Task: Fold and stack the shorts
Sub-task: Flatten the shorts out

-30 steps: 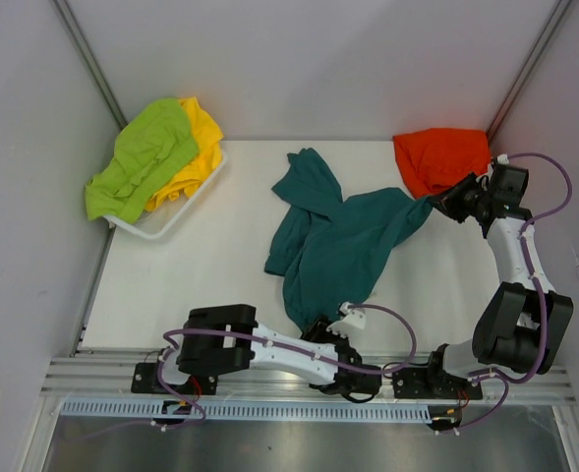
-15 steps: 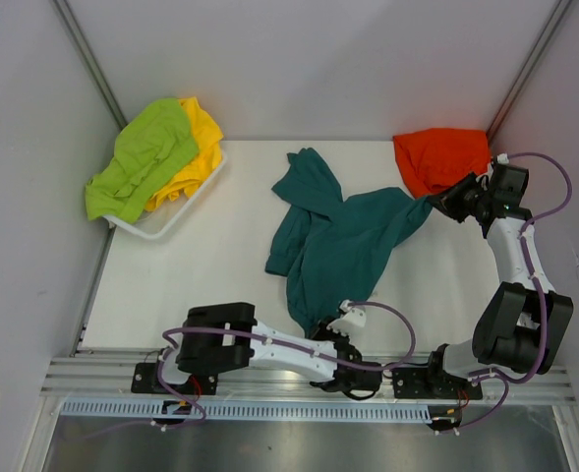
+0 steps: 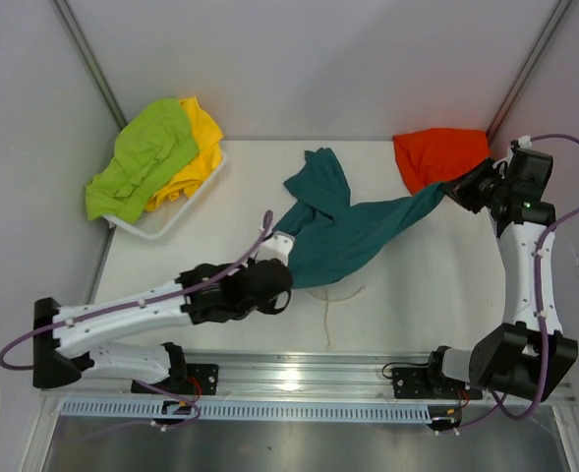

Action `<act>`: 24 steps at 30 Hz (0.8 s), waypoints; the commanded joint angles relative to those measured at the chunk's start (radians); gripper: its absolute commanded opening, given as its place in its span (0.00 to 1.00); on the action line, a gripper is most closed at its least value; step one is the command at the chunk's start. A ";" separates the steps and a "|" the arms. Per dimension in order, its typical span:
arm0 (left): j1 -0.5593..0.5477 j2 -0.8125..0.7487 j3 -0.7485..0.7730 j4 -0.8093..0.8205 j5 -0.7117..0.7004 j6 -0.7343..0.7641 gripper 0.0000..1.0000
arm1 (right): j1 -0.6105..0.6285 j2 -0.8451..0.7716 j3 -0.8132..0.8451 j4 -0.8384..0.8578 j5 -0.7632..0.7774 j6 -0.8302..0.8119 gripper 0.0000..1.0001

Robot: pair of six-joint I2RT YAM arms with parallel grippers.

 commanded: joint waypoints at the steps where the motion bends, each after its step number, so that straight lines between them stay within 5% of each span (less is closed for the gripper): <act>1: 0.028 -0.081 0.088 -0.171 0.068 0.132 0.00 | -0.009 -0.061 0.056 -0.025 -0.009 0.002 0.00; 16: 0.236 0.011 0.593 -0.606 -0.058 0.243 0.00 | -0.073 -0.198 0.178 0.018 -0.136 0.083 0.00; 24: 0.275 0.018 0.768 -0.586 -0.018 0.370 0.03 | -0.102 -0.226 0.153 0.000 -0.173 0.080 0.00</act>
